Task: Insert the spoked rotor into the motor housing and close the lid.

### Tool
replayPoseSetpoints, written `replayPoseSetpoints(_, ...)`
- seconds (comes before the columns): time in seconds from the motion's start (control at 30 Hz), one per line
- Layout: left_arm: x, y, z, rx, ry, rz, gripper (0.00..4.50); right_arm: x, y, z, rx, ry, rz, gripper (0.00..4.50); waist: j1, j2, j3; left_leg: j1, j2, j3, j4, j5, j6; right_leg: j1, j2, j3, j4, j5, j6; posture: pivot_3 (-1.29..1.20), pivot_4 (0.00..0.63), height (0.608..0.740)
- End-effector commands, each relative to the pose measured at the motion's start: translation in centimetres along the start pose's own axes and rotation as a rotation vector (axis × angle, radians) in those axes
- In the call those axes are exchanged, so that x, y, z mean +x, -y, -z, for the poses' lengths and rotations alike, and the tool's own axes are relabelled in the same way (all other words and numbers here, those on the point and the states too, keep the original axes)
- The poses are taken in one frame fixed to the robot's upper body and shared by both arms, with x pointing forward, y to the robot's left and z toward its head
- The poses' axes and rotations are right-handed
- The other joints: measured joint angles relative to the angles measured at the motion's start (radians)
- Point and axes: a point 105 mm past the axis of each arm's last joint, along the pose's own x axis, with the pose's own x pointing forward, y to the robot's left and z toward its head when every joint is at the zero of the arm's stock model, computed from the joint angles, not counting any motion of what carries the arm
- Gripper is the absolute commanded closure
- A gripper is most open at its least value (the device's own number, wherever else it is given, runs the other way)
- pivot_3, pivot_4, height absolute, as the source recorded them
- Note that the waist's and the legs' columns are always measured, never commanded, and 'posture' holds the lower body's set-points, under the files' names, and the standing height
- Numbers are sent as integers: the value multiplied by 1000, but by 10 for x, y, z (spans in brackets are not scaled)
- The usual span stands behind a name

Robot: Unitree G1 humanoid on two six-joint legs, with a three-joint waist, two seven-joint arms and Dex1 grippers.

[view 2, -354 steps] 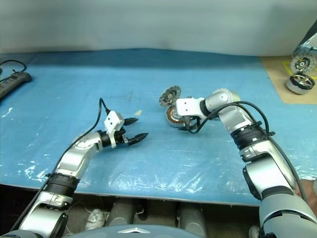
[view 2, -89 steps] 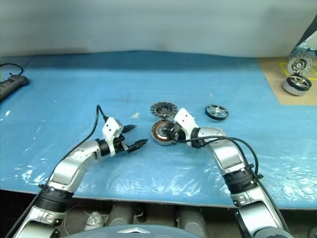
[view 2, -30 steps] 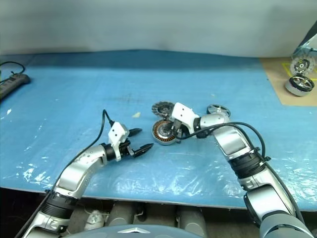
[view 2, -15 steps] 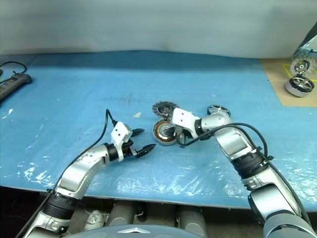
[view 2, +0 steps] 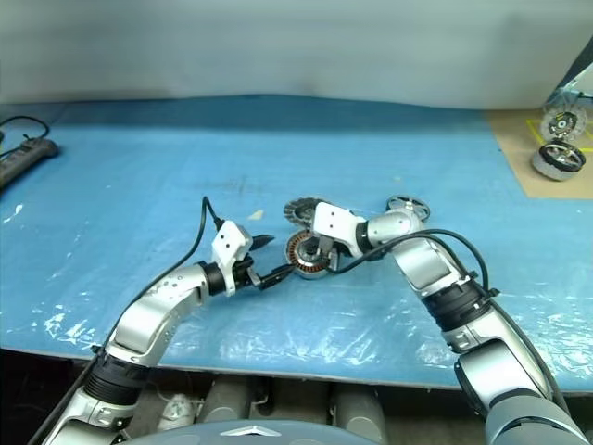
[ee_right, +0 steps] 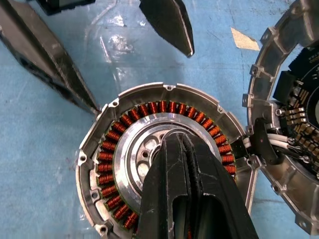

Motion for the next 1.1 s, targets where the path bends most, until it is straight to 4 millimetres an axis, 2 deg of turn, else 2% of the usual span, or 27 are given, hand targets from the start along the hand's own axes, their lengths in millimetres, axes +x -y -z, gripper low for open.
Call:
replayPoseSetpoints(0.03,-1,4,-12,27,36,6,0,-2,-15,14,40,-45,-60,4446,0,0,0,0,0,0,0,0,0,0,0,0,0,0,0,0,150,740)
replayPoseSetpoints(0.17,0,5,-14,29,36,10,0,-1,-17,7,41,-28,-74,4446,-2,0,0,0,0,0,0,0,0,0,0,0,0,0,0,0,150,740)
replayPoseSetpoints(0.43,3,5,-19,37,37,15,0,7,-8,4,31,-24,-26,4446,-13,0,0,2,0,0,0,0,-1,0,0,0,1,0,0,0,150,740)
replayPoseSetpoints(0.63,-1,1,-13,35,26,9,0,-12,-9,-10,19,3,-74,4446,-7,0,0,1,0,0,0,0,-1,-1,0,0,1,0,0,0,150,740)
replayPoseSetpoints(0.8,1,4,-14,34,31,15,0,-13,-7,-15,-94,-37,-77,4446,-5,0,0,-3,0,0,0,0,0,-4,0,0,0,0,0,0,150,740)
replayPoseSetpoints(0.93,2,7,-13,31,32,24,0,-17,5,-42,-57,55,-68,4446,-12,0,0,-4,0,0,0,0,0,-5,0,0,1,0,0,0,150,740)
replayPoseSetpoints(1.1,-1,7,-13,29,31,17,0,-24,9,-49,22,127,-57,4446,-3,0,0,-5,0,0,0,0,1,-5,0,0,1,0,0,0,150,740)
